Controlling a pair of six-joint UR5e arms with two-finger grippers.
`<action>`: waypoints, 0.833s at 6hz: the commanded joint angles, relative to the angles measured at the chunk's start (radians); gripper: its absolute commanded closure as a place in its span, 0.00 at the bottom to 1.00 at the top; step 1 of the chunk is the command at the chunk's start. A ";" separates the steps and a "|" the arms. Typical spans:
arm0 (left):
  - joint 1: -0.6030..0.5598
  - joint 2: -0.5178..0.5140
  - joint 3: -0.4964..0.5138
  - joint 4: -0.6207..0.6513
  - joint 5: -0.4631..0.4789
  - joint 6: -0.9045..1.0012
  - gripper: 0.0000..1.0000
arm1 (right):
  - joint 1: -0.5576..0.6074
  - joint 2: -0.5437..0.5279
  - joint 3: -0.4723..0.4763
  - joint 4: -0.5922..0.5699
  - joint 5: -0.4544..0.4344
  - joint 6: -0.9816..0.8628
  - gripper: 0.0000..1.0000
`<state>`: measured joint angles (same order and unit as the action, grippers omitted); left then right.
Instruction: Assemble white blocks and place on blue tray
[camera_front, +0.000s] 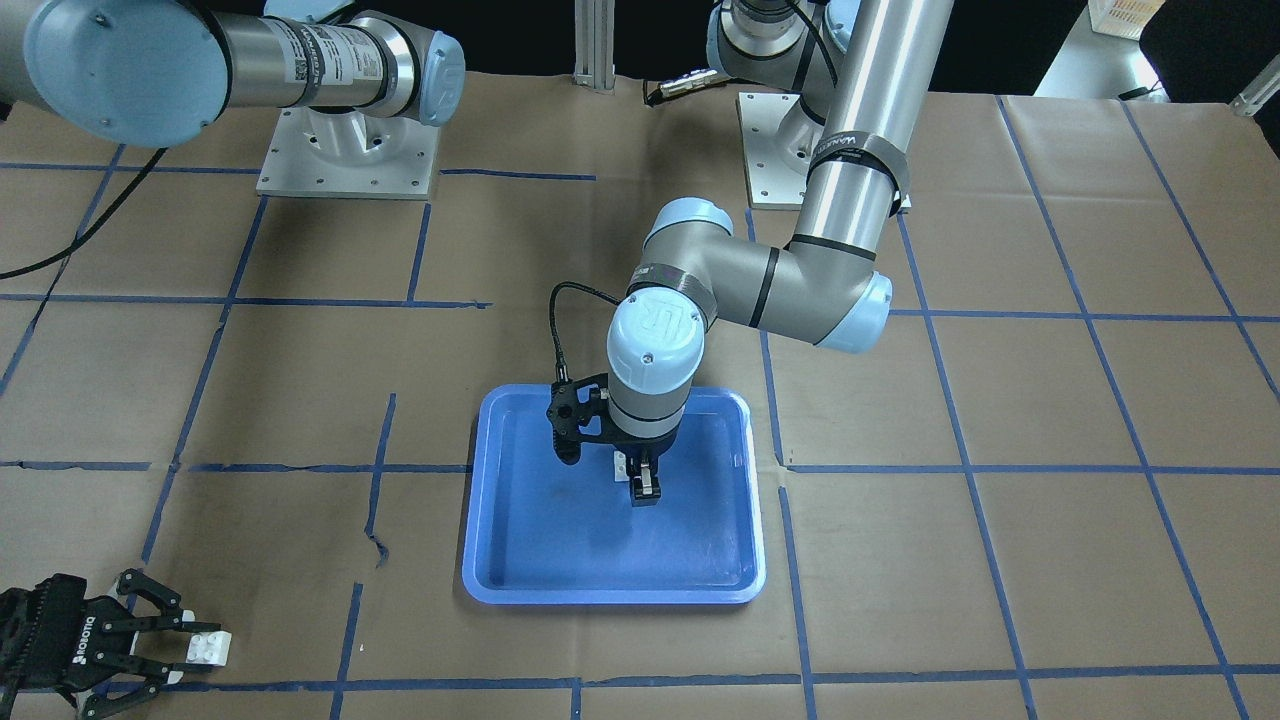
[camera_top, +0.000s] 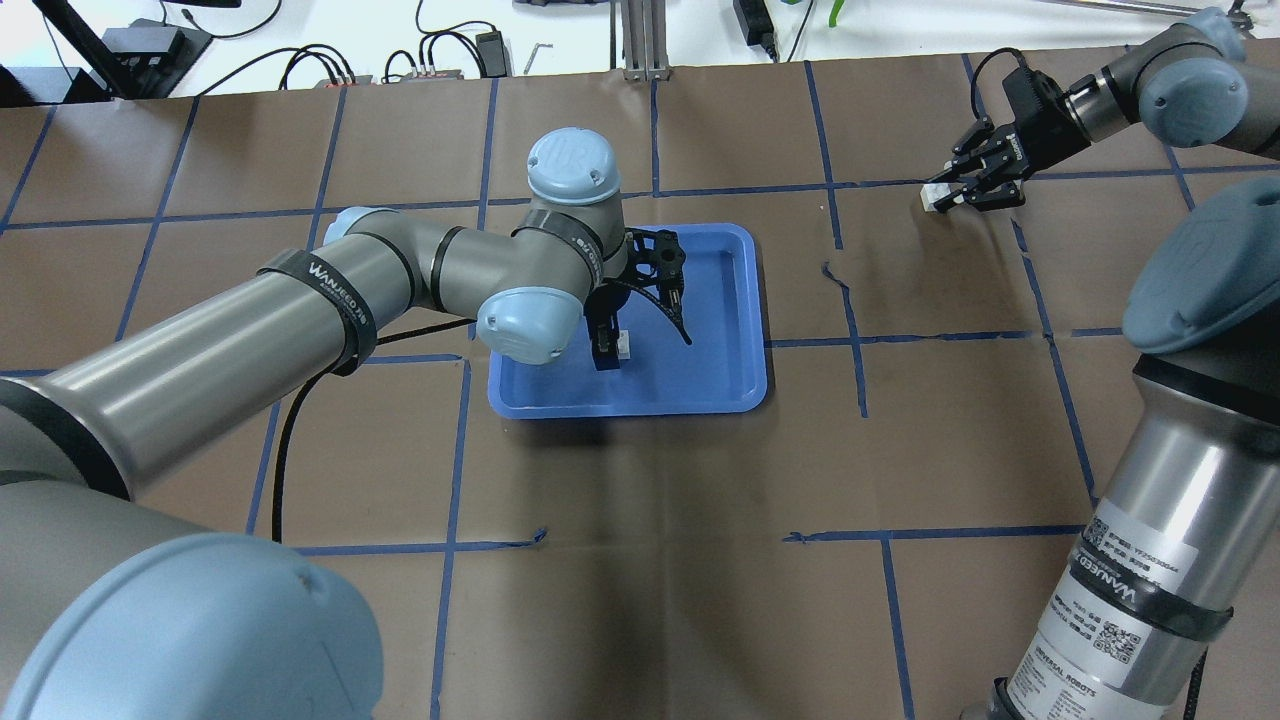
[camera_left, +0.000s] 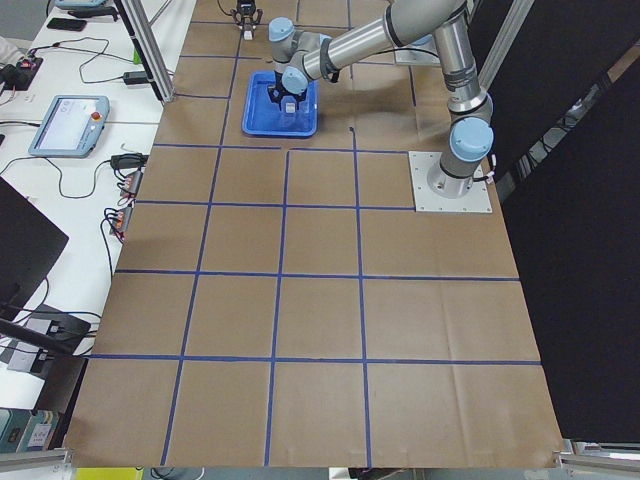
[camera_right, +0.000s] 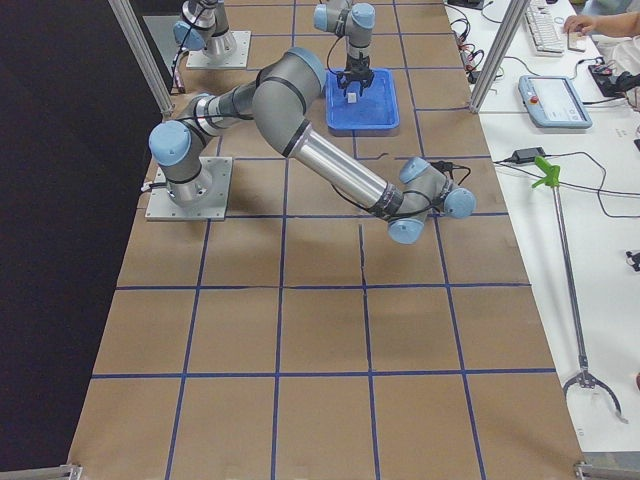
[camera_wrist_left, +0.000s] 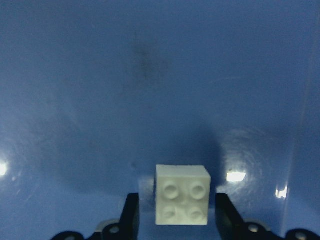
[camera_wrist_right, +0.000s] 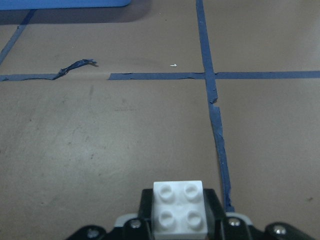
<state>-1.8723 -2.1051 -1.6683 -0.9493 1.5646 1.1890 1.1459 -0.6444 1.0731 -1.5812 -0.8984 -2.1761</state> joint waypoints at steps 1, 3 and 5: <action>0.008 0.130 0.021 -0.107 0.002 -0.005 0.01 | 0.000 -0.026 -0.004 -0.016 -0.016 0.004 0.80; 0.077 0.372 0.085 -0.472 0.003 -0.025 0.02 | 0.021 -0.118 0.017 0.004 -0.017 0.012 0.80; 0.148 0.525 0.091 -0.627 0.006 -0.201 0.01 | 0.096 -0.210 0.135 -0.019 0.001 0.054 0.80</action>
<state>-1.7578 -1.6485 -1.5814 -1.5113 1.5694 1.0847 1.2065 -0.8057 1.1467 -1.5854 -0.9086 -2.1494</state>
